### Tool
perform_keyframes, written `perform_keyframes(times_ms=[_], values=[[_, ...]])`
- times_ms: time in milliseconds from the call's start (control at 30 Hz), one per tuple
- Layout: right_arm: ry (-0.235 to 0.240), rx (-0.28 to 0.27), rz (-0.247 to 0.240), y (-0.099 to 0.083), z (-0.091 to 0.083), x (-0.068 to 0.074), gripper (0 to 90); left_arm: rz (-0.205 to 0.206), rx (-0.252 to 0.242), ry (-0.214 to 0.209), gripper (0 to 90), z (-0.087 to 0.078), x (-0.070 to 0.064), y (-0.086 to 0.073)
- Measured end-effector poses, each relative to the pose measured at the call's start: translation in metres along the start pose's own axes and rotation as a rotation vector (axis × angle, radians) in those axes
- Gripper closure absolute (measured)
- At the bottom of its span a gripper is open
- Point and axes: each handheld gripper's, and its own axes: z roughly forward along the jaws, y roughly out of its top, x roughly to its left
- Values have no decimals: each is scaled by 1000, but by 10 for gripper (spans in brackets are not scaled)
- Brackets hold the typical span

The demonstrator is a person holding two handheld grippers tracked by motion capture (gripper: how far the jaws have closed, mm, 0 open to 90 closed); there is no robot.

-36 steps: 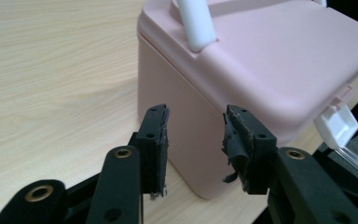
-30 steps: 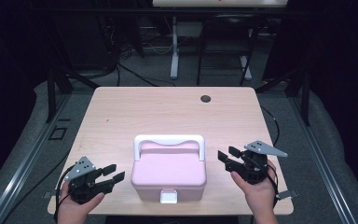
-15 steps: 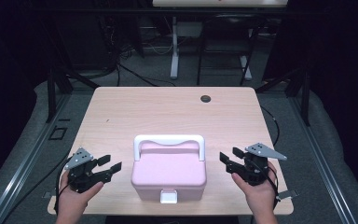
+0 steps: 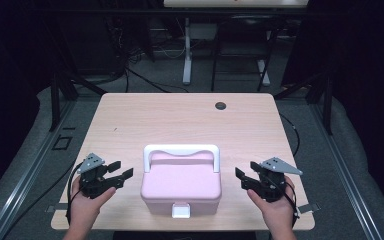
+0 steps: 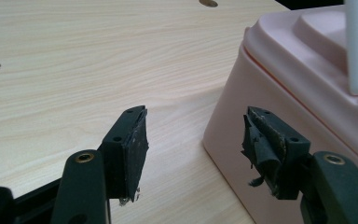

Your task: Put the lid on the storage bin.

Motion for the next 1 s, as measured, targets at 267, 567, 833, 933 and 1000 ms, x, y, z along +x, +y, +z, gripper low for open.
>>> perform_keyframes(times_ms=[267,567,833,933,1000], values=[[-10,7,-39,-12,4,-1,389,-14,9,17,394,5,6,-12],[-13,17,-52,-24,8,-2,389,-13,20,26,390,7,9,-23],[-5,-2,-62,-34,12,-2,389,-16,13,41,389,6,12,-30],[-2,7,-57,-38,14,-3,389,-16,18,42,389,7,12,-32],[1,12,-49,-40,16,-3,389,-19,22,35,390,7,13,-33]])
